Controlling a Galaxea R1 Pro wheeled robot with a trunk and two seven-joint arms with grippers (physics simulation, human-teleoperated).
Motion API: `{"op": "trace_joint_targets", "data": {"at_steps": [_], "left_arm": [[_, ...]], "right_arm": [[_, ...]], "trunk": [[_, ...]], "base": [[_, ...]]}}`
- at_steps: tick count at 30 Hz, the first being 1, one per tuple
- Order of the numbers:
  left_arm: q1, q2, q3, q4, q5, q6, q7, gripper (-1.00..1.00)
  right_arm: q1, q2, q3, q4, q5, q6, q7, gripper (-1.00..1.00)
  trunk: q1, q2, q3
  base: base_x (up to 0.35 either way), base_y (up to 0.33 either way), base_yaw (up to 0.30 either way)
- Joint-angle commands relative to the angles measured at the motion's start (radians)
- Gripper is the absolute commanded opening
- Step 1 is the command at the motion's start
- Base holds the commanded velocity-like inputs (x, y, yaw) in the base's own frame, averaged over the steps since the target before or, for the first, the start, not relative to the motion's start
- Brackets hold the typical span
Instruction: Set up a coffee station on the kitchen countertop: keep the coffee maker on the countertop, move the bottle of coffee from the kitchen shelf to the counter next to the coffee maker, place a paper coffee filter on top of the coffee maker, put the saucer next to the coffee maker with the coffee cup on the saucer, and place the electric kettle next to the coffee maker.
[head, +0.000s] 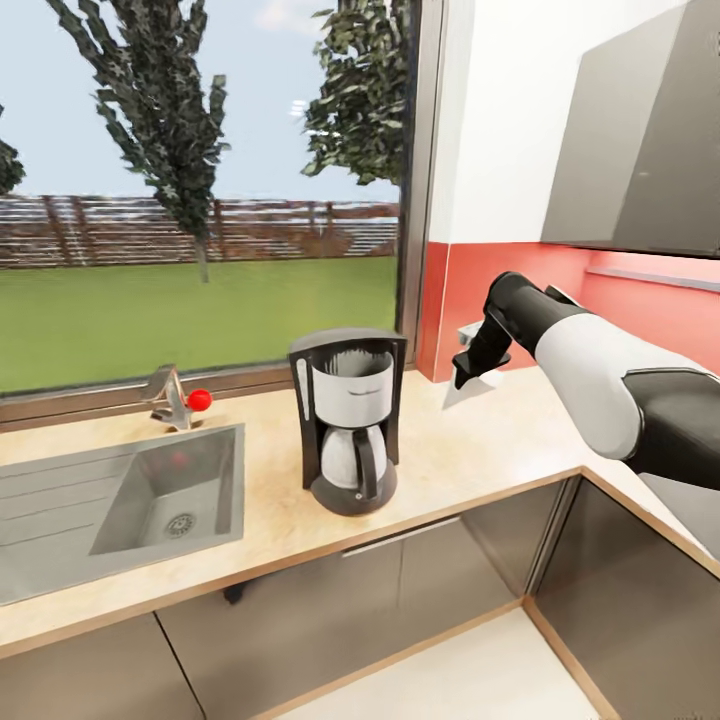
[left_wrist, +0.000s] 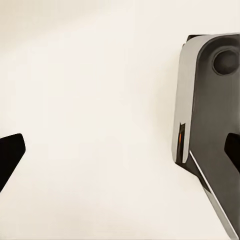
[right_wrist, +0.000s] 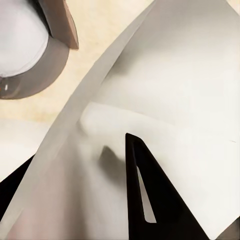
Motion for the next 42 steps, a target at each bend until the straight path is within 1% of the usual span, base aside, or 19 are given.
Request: {"op": "trace_joint_targets", "data": {"at_steps": [1, 2, 4, 8, 11, 17, 30, 38, 42], "left_arm": [[0.000, 0.000, 0.007, -0.002, -0.003, -0.001, 0.000, 1.00], [0.000, 0.000, 0.007, -0.002, -0.004, -0.001, 0.001, 1.00], [0.000, 0.000, 0.007, -0.002, -0.004, -0.001, 0.002, 1.00], [0.000, 0.000, 0.007, -0.002, -0.004, -0.001, 0.003, 1.00], [0.000, -0.001, 0.007, -0.002, -0.004, -0.001, 0.004, 1.00], [0.000, -0.001, 0.007, 0.000, -0.003, -0.001, 0.004, 1.00], [0.000, 0.000, 0.007, 0.000, -0.003, -0.004, 0.004, 1.00], [0.000, -0.002, 0.006, 0.000, -0.004, -0.007, 0.004, 1.00], [0.000, -0.001, 0.006, 0.000, -0.004, -0.007, 0.003, 1.00]], "right_arm": [[-0.001, -0.001, 0.005, -0.001, 0.005, 0.003, 0.010, -1.00], [0.000, -0.001, 0.005, -0.001, 0.006, 0.003, 0.010, -1.00], [0.000, -0.002, 0.005, -0.001, 0.020, 0.003, 0.009, -1.00], [-0.001, -0.002, 0.005, -0.001, 0.072, 0.003, 0.009, -1.00], [-0.001, -0.002, 0.005, -0.001, 0.094, 0.003, 0.009, -1.00], [-0.001, -0.002, 0.005, -0.001, 0.100, 0.003, 0.009, -1.00], [-0.001, 0.000, 0.003, -0.006, 0.101, 0.003, 0.009, -1.00], [-0.001, 0.000, 0.003, -0.007, 0.101, 0.003, 0.009, -1.00], [-0.001, 0.000, 0.003, -0.007, 0.101, 0.003, 0.009, -1.00]], "trunk": [[0.001, -0.002, -0.001], [0.001, -0.002, -0.001], [0.001, -0.002, 0.001], [0.001, -0.002, 0.005], [0.001, -0.002, 0.008], [0.001, -0.002, 0.012], [0.001, -0.002, 0.013], [0.001, -0.002, 0.019], [0.001, -0.002, 0.022]], "base": [[-0.001, 0.290, -0.161], [-0.001, 0.287, -0.184], [0.000, 0.268, -0.208], [0.000, 0.176, -0.221], [0.000, 0.039, -0.226], [0.000, 0.006, -0.174], [0.000, 0.000, -0.015], [-0.015, 0.000, -0.228], [-0.230, 0.000, -0.266]]}}
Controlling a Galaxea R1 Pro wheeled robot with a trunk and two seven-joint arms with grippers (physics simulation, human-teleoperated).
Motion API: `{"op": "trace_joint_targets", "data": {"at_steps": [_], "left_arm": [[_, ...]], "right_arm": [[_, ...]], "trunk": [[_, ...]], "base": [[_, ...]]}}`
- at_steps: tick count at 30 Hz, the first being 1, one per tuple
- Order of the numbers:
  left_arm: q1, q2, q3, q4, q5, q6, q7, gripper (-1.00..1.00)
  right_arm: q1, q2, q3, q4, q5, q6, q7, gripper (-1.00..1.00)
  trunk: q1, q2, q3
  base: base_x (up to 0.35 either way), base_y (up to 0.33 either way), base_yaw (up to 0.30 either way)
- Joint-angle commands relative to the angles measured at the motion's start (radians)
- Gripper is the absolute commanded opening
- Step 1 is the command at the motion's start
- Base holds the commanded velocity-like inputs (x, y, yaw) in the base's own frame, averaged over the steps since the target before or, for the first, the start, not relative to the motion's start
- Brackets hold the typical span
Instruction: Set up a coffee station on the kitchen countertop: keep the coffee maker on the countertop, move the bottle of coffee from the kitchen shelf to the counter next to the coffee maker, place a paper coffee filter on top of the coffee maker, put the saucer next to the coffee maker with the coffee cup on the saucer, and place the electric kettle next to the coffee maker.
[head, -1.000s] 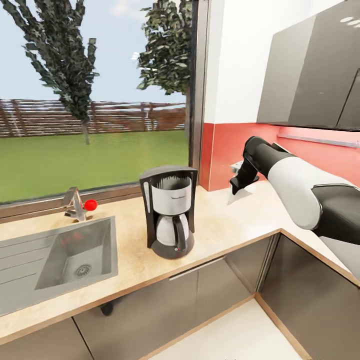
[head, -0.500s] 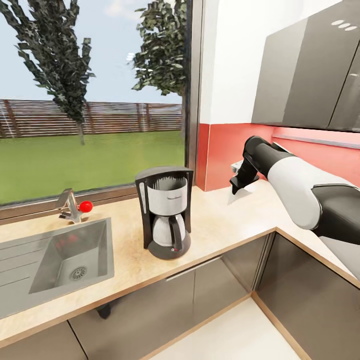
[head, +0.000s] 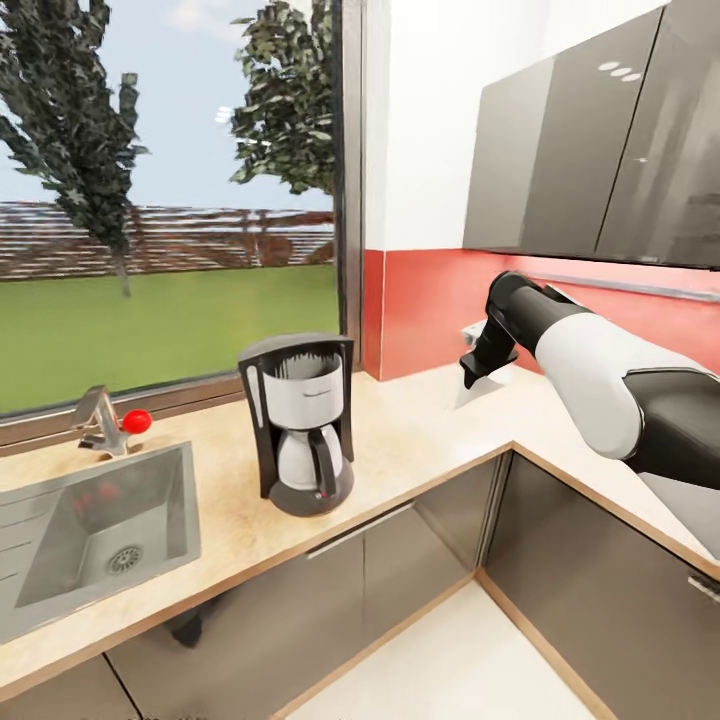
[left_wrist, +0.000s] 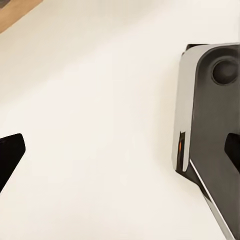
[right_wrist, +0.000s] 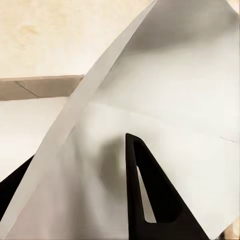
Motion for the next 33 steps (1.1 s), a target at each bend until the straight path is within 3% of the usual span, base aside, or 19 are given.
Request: {"op": "trace_joint_targets", "data": {"at_steps": [1, 17, 33], "left_arm": [[0.001, 0.000, 0.007, -0.002, -0.003, -0.001, -0.001, 1.00], [0.001, 0.002, 0.008, -0.002, -0.003, 0.000, 0.000, 1.00], [0.001, -0.002, 0.007, -0.002, -0.003, 0.002, 0.001, 1.00]], "right_arm": [[0.000, 0.000, 0.005, -0.001, 0.005, 0.003, 0.010, -1.00], [0.000, 0.001, 0.006, -0.001, 0.005, 0.003, 0.010, -1.00], [0.000, 0.000, 0.006, -0.001, 0.006, 0.003, 0.010, -1.00]], "trunk": [[0.000, -0.001, 0.001], [0.000, -0.001, 0.013], [0.000, -0.001, 0.026]], "base": [[-0.308, 0.000, -0.267], [-0.297, 0.146, -0.267], [-0.108, 0.291, -0.267]]}}
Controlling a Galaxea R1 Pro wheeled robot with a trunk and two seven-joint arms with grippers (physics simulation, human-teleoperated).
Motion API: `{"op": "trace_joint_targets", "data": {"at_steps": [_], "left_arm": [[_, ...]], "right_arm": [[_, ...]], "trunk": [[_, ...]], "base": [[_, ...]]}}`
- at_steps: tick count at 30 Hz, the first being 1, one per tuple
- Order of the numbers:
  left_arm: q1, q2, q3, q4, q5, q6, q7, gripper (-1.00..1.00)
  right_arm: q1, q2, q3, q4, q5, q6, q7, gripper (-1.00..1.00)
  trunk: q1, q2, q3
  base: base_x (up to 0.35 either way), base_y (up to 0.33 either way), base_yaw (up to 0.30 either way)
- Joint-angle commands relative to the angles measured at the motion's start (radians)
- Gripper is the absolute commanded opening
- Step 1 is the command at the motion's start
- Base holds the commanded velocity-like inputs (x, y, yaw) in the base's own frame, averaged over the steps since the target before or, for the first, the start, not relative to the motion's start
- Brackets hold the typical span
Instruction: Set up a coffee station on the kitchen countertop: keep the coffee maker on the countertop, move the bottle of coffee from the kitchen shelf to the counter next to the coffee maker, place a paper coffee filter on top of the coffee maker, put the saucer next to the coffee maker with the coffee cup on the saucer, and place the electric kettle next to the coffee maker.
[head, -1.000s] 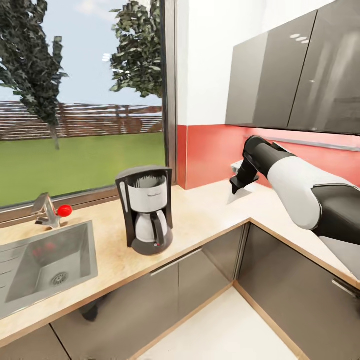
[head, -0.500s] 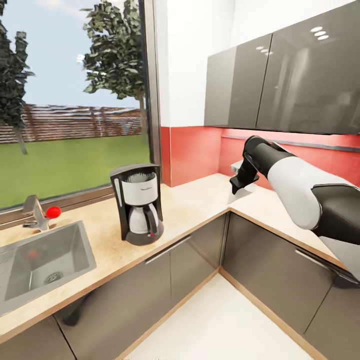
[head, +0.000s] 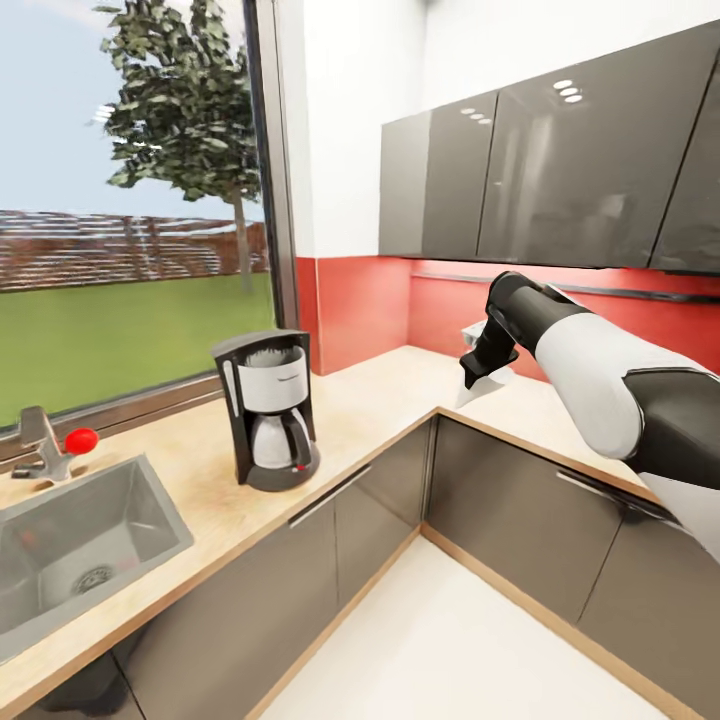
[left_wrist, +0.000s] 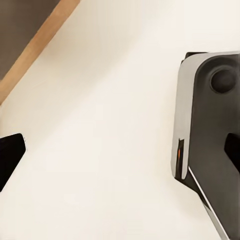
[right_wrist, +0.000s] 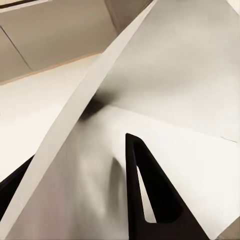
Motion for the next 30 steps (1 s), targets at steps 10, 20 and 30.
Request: {"op": "trace_joint_targets", "data": {"at_steps": [10, 20, 30], "left_arm": [[0.001, -0.002, 0.005, -0.002, -0.003, -0.001, 0.000, 1.00], [0.001, 0.002, 0.007, -0.001, -0.003, 0.002, 0.000, 1.00], [0.001, -0.001, 0.008, 0.001, -0.002, 0.003, 0.001, 1.00]], "right_arm": [[0.000, 0.001, 0.004, -0.001, 0.004, 0.003, 0.009, -1.00], [0.000, 0.007, 0.001, -0.029, 0.001, 0.003, 0.011, -1.00], [0.000, 0.011, 0.004, -0.071, 0.002, 0.003, 0.011, -1.00]], "trunk": [[0.000, -0.001, 0.007], [0.000, -0.001, 0.007], [0.000, -0.001, 0.007]], "base": [[-0.240, 0.227, -0.232], [-0.278, 0.204, -0.015], [-0.061, 0.066, 0.000]]}}
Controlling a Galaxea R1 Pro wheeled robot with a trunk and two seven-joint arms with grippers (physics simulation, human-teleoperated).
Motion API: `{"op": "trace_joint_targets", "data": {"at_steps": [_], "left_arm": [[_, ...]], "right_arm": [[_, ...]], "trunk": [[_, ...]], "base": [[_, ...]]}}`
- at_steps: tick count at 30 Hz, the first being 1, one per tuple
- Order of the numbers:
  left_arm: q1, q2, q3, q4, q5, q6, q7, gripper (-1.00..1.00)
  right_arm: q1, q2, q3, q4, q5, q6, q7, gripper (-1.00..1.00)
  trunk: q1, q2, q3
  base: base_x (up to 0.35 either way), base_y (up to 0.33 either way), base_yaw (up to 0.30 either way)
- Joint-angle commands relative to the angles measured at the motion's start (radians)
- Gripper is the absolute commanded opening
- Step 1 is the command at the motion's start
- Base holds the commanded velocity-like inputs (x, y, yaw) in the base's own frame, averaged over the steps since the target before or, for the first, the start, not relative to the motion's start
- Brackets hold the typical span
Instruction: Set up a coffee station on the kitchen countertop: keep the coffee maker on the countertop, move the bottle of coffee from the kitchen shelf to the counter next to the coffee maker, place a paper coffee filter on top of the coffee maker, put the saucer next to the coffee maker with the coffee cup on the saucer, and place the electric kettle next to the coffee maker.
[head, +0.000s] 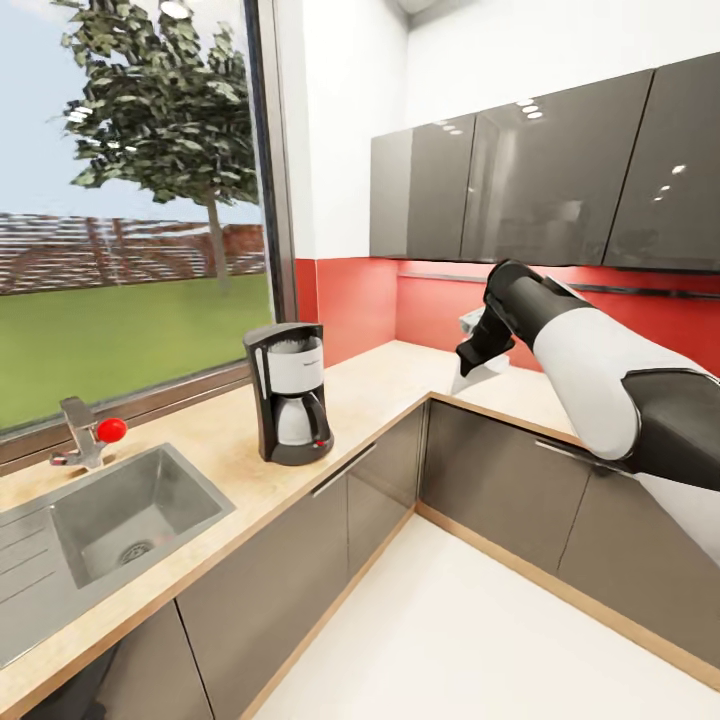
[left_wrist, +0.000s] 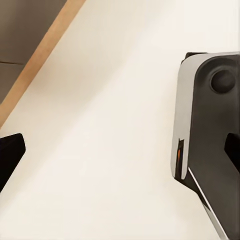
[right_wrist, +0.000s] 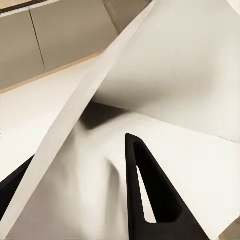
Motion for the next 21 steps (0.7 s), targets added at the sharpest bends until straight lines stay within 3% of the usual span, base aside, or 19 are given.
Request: {"op": "trace_joint_targets", "data": {"at_steps": [1, 3, 7, 9, 13, 21], "left_arm": [[0.001, -0.001, 0.007, -0.001, -0.003, -0.001, 0.000, 1.00], [0.001, -0.002, 0.007, 0.000, -0.003, -0.001, 0.000, 1.00], [0.002, -0.007, 0.008, 0.004, -0.002, 0.000, 0.000, 1.00], [0.001, -0.008, 0.013, 0.005, -0.001, 0.000, 0.000, 1.00], [0.002, -0.008, 0.019, 0.007, -0.001, 0.000, 0.000, 1.00], [0.002, -0.007, 0.013, 0.010, 0.001, 0.001, -0.002, 1.00]], "right_arm": [[0.000, 0.003, 0.005, -0.002, 0.005, 0.003, 0.010, -1.00], [0.000, 0.024, 0.003, -0.010, 0.003, 0.003, 0.010, -1.00], [-0.001, 0.121, 0.002, -0.113, 0.002, 0.003, 0.010, -1.00], [-0.019, 0.156, 0.001, -0.145, 0.001, 0.003, 0.010, -1.00], [-0.083, 0.156, 0.000, -0.156, -0.003, 0.003, 0.011, -1.00], [-0.098, 0.156, 0.005, -0.162, -0.003, 0.003, 0.012, -1.00]], "trunk": [[0.000, 0.000, 0.000], [0.000, 0.000, 0.000], [0.000, 0.000, 0.000], [0.000, 0.000, 0.000], [0.000, 0.000, 0.000], [0.000, 0.000, 0.000]], "base": [[0.000, 0.000, 0.000], [0.000, 0.000, 0.000], [0.000, 0.000, 0.000], [0.000, 0.000, 0.000], [0.000, 0.000, 0.000], [0.000, 0.000, 0.000]]}}
